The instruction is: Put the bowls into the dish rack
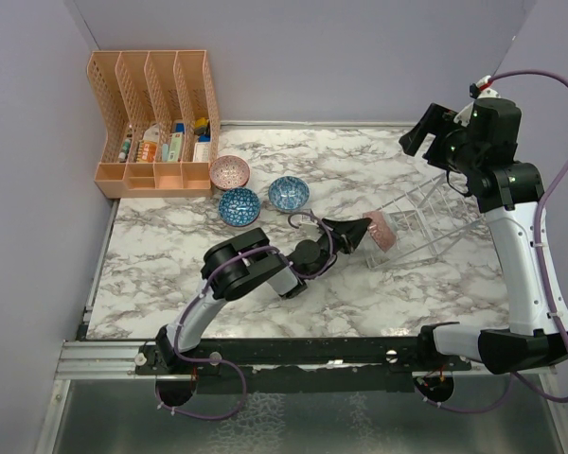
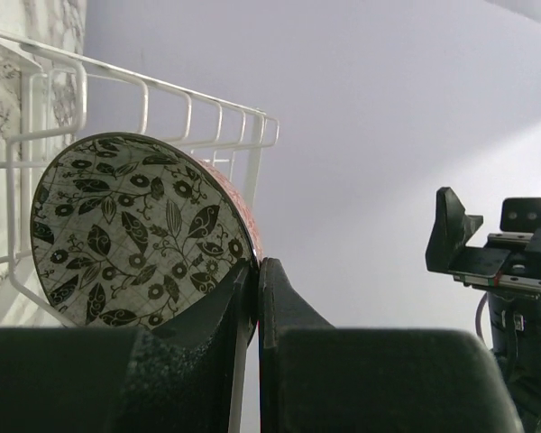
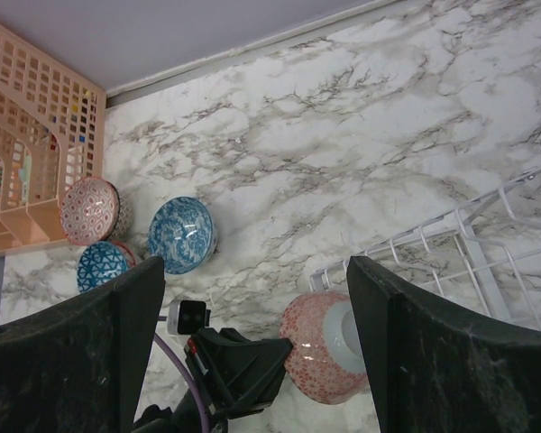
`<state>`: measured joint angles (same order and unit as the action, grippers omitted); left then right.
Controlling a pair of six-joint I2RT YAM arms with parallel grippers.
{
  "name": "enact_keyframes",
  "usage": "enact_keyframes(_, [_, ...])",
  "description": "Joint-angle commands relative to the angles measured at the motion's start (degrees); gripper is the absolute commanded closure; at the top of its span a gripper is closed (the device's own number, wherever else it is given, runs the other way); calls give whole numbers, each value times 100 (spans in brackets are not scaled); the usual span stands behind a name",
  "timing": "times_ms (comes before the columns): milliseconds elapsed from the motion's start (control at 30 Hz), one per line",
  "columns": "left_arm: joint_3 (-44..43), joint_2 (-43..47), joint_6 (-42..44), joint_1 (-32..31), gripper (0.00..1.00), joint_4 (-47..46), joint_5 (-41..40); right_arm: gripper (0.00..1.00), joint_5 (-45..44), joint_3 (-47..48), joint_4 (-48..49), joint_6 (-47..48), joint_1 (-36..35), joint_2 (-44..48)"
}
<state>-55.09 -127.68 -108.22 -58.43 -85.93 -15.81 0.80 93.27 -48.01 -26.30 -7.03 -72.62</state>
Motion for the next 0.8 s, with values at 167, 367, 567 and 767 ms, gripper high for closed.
enact_keyframes(167, [-56, -166, -240, 106, 100, -1571, 271, 18, 87, -62, 60, 64, 18, 82])
enact_keyframes(367, [-244, -382, -355, 114, 100, -1598, 501, 18, 90, -103, 66, 71, 17, 82])
enact_keyframes(567, [-510, -450, -201, 211, 100, -1596, 1063, 18, 48, -112, 86, 93, 17, 92])
enact_keyframes(767, [-501, -397, -59, 312, 100, -1576, 1442, 18, 71, -99, 112, 87, 17, 75])
